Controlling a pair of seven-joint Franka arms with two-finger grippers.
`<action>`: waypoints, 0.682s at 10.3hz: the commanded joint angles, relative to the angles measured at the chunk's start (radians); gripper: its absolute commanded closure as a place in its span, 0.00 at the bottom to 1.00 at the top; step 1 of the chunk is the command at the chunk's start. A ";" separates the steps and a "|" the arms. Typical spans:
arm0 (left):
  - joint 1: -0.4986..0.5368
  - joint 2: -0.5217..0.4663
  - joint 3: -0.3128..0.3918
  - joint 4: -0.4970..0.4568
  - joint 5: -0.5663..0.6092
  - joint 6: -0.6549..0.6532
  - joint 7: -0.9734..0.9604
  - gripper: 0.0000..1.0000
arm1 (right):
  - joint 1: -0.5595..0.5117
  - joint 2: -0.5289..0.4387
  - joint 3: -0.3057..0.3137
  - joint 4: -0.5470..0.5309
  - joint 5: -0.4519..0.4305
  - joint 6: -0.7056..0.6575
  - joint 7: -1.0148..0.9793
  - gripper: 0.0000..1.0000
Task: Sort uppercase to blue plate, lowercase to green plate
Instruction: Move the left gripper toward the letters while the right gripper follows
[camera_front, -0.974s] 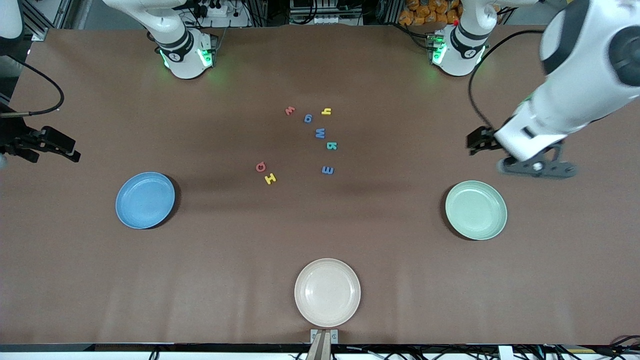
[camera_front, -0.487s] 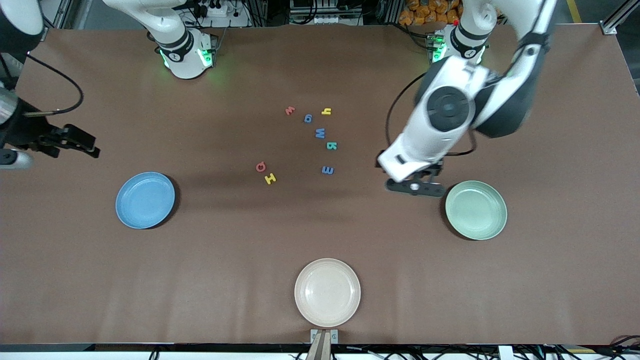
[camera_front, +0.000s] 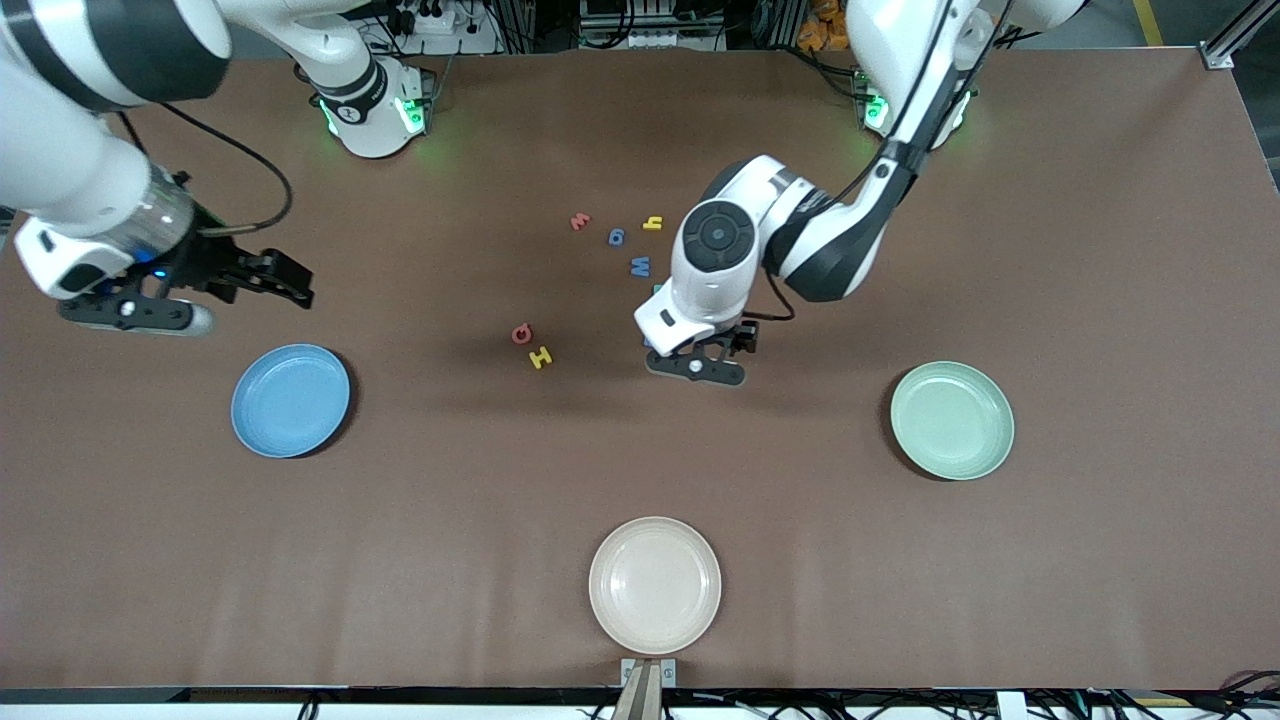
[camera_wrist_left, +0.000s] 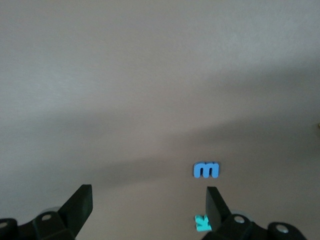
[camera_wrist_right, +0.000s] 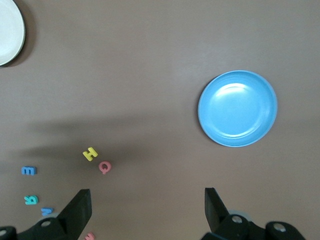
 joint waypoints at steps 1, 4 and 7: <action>-0.011 0.075 0.008 0.027 -0.008 0.057 -0.014 0.00 | 0.070 -0.021 0.001 -0.148 0.000 0.173 0.122 0.00; -0.053 0.143 -0.001 0.027 -0.028 0.154 -0.021 0.00 | 0.099 0.005 0.002 -0.289 0.001 0.416 0.141 0.00; -0.082 0.183 -0.001 0.026 -0.042 0.217 -0.020 0.00 | 0.136 0.080 0.007 -0.313 0.001 0.476 0.264 0.00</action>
